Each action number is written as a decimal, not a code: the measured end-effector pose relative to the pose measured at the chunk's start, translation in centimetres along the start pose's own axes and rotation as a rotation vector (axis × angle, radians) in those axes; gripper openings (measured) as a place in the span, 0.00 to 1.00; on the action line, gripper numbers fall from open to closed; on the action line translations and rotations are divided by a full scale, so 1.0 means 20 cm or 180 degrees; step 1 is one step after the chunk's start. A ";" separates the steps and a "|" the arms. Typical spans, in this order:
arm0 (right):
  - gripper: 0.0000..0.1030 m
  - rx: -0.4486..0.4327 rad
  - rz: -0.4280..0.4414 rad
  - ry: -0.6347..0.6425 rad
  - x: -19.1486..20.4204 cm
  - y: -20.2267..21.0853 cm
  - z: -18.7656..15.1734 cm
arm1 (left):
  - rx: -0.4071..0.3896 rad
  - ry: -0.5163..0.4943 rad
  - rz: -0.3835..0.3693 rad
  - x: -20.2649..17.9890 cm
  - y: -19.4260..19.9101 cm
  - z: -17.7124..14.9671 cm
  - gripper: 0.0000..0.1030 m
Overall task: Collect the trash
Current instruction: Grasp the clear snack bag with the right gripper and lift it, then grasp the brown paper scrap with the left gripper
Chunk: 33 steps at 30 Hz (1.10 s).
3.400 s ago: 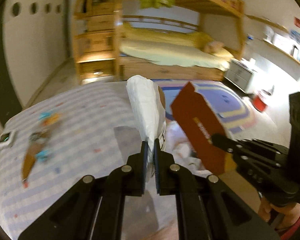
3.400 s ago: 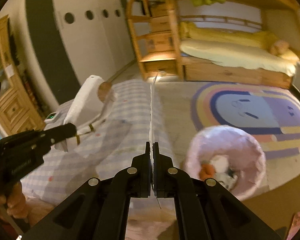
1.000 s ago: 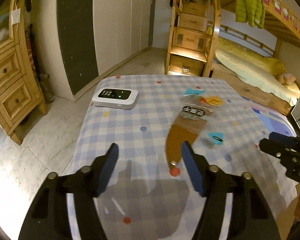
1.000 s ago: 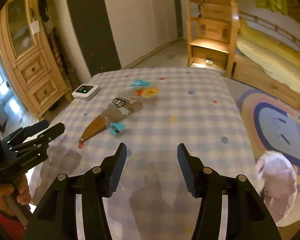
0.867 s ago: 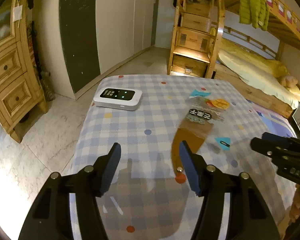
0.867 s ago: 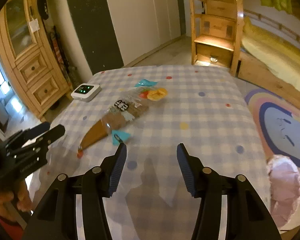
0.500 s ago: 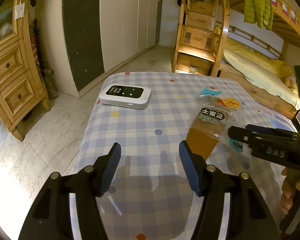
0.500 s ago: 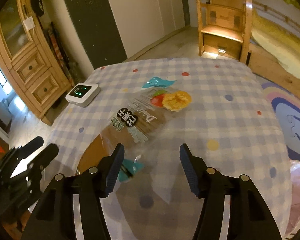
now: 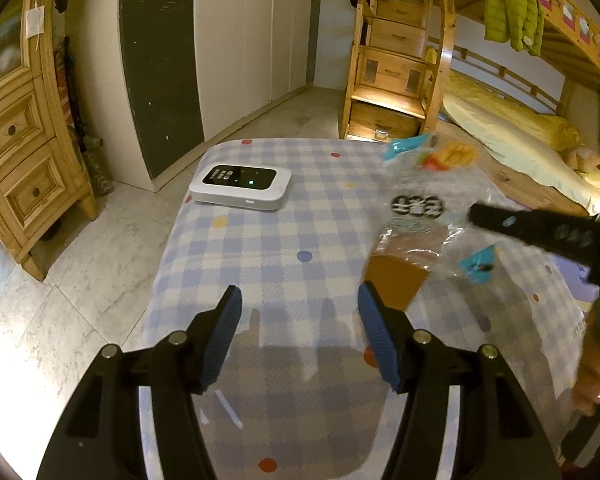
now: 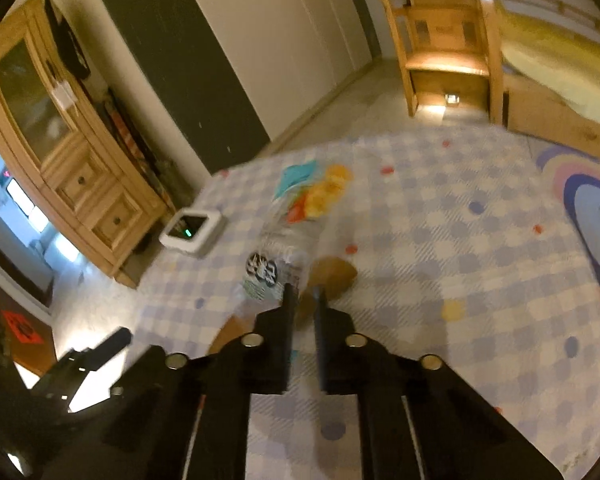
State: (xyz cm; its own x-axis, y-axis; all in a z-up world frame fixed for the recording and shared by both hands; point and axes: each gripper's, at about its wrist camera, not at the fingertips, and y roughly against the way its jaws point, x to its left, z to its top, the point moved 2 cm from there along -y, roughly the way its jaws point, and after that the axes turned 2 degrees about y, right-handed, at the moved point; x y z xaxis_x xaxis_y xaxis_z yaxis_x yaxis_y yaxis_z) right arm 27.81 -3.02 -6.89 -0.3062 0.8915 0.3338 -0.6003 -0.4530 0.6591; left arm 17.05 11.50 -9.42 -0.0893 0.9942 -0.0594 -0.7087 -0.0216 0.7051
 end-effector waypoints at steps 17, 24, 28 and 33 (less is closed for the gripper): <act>0.00 -0.0672 -0.0754 0.0030 -0.29 0.52 -0.04 | 0.0130 -0.0352 -0.0569 -0.39 -0.08 0.02 0.69; 0.00 -0.0708 -0.0935 -0.0004 -0.44 0.59 -0.10 | 0.0323 -0.0612 -0.0672 -0.60 -0.24 0.04 0.71; 0.00 -0.0698 -0.0951 -0.0052 -0.49 0.59 -0.12 | 0.0417 -0.0687 -0.0705 -0.66 -0.30 0.06 0.71; 0.00 -0.0715 -0.0969 -0.0131 -0.54 0.62 -0.13 | 0.0484 -0.0783 -0.0741 -0.69 -0.35 0.07 0.67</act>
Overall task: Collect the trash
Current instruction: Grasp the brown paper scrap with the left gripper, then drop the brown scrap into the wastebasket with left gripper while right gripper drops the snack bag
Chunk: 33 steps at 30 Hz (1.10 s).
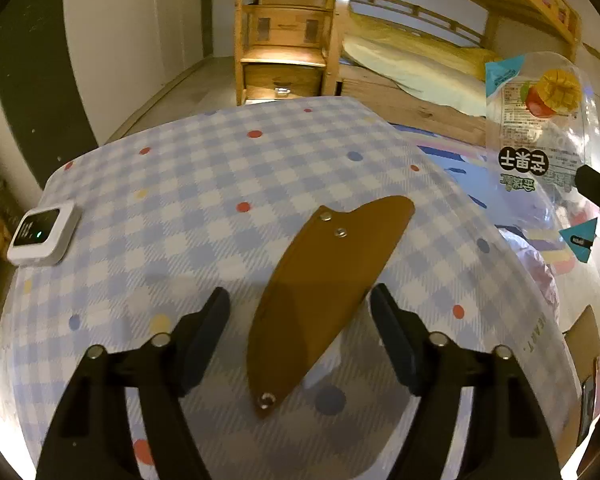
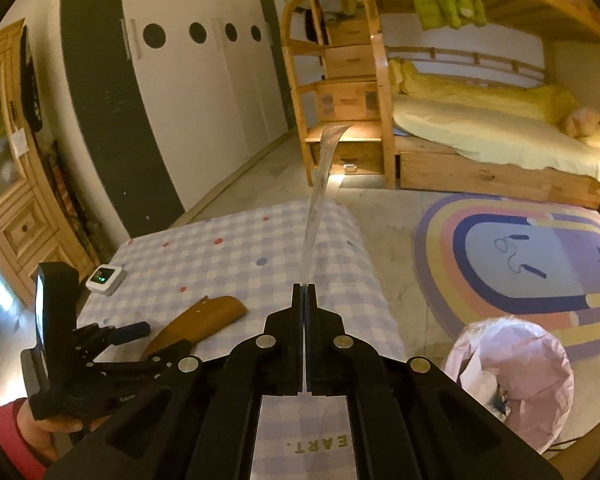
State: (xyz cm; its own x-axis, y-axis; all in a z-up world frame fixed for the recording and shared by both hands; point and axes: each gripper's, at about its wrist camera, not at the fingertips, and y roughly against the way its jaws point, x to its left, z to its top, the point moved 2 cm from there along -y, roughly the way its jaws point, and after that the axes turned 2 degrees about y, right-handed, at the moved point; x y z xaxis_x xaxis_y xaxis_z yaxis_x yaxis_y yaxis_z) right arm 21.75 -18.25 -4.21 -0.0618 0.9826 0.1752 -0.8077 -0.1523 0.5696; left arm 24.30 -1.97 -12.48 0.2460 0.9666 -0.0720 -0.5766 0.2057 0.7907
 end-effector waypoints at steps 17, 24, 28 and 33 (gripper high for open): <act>0.00 0.0141 0.0129 -0.0126 -0.13 0.22 -0.15 | -0.0204 0.0174 -0.0101 -0.18 0.28 -0.14 0.44; 0.00 0.0103 0.0133 -0.0273 -0.23 0.32 -0.21 | -0.0594 0.0106 -0.0157 -0.37 0.57 -0.11 0.44; 0.00 0.0066 0.0087 -0.0382 -0.32 0.39 -0.24 | -0.0655 -0.0038 -0.0311 -0.57 0.61 -0.12 0.44; 0.00 0.0028 -0.0073 -0.0542 -0.50 0.49 -0.29 | -0.0636 -0.0331 -0.0488 -0.83 0.58 -0.15 0.44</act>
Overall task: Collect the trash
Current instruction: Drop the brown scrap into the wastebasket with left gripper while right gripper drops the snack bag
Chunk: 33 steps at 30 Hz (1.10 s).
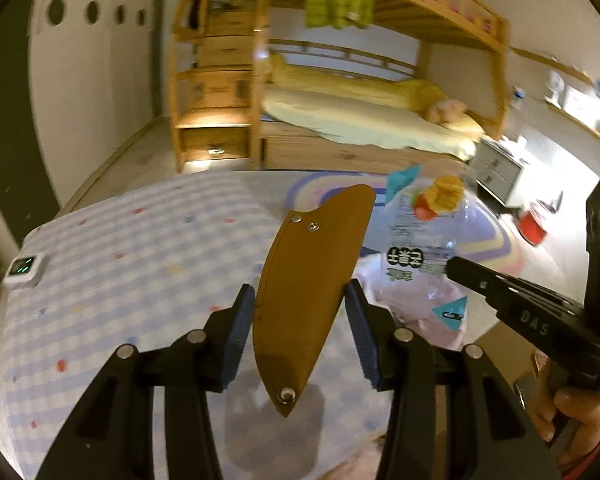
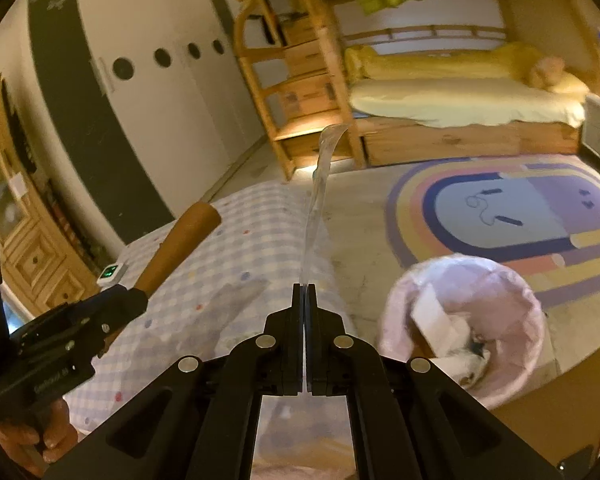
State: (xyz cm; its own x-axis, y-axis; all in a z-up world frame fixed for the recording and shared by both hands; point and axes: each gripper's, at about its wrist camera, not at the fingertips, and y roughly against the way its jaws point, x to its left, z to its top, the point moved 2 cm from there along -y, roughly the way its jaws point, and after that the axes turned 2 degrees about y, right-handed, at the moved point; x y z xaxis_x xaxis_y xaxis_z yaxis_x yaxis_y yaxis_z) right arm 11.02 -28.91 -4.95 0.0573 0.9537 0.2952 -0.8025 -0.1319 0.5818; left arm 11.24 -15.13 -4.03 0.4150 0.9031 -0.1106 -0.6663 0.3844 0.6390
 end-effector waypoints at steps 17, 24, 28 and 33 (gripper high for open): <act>0.01 0.0192 -0.1030 -0.0314 -0.60 0.04 -0.13 | 0.0028 -0.0034 -0.0151 -0.54 -0.63 0.01 0.44; 0.02 0.0326 -0.1091 -0.0311 -0.70 -0.12 -0.15 | -0.0008 -0.0261 -0.0040 -0.62 -0.73 0.01 0.45; 0.06 0.0366 -0.1133 -0.0256 -0.74 -0.20 -0.17 | -0.0116 -0.0426 -0.0060 -0.71 -0.74 0.03 0.45; 0.16 0.0396 -0.1171 -0.0378 -0.77 -0.21 -0.18 | -0.0050 -0.0504 -0.0077 -0.71 -0.79 0.02 0.64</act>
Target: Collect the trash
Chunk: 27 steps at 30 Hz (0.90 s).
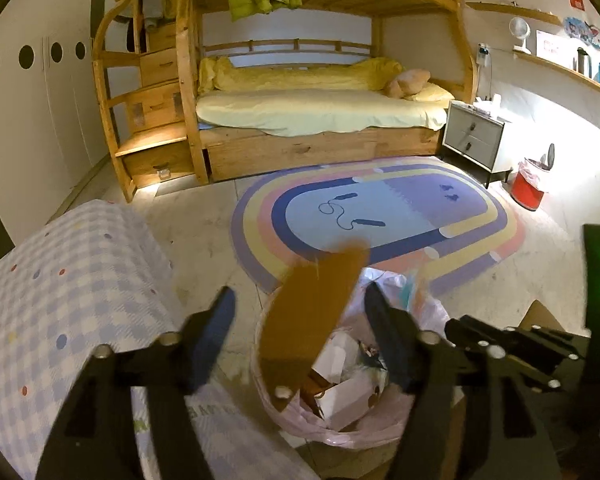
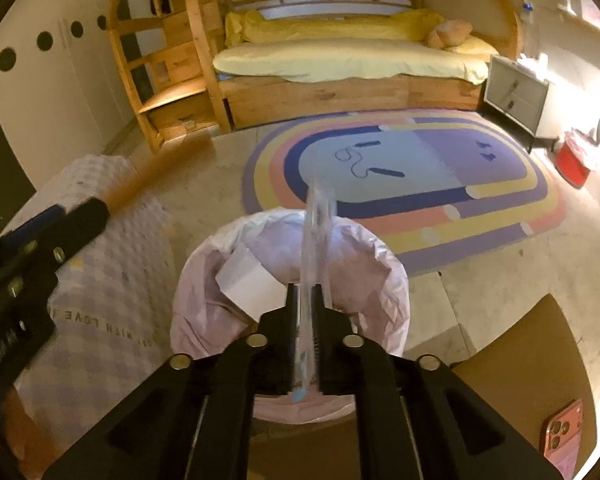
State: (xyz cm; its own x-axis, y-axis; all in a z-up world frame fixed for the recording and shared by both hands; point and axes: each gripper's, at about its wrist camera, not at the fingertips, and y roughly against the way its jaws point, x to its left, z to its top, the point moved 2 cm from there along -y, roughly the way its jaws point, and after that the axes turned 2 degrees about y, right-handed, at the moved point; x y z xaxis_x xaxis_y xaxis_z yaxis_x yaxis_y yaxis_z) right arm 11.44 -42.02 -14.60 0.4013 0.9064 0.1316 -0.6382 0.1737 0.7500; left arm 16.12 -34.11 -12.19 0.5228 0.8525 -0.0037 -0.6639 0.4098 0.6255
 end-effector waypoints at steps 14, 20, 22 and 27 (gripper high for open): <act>0.30 -0.0186 0.0264 -0.0085 0.06 0.44 -0.03 | -0.0137 0.0528 -0.0451 0.14 0.36 -0.10 0.64; 0.70 -0.0426 0.0361 0.0267 0.24 0.70 -0.05 | -0.0079 0.0638 -0.0125 0.30 0.65 -0.11 0.82; 0.88 -0.0527 0.0391 0.0377 0.31 0.76 -0.07 | -0.0023 0.0602 0.0052 0.34 0.74 -0.15 0.87; 0.90 -0.0446 0.0532 0.0487 0.42 0.86 -0.07 | -0.0023 0.0518 0.0515 0.48 0.96 -0.19 0.94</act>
State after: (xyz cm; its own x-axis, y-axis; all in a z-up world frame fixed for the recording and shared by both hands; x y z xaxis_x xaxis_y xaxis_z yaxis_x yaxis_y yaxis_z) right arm 2.89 -30.86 -1.58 0.1854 0.9729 0.1385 -0.7764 0.0586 0.6276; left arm 6.36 -16.88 -3.28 0.3162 0.9482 -0.0300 -0.7362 0.2652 0.6227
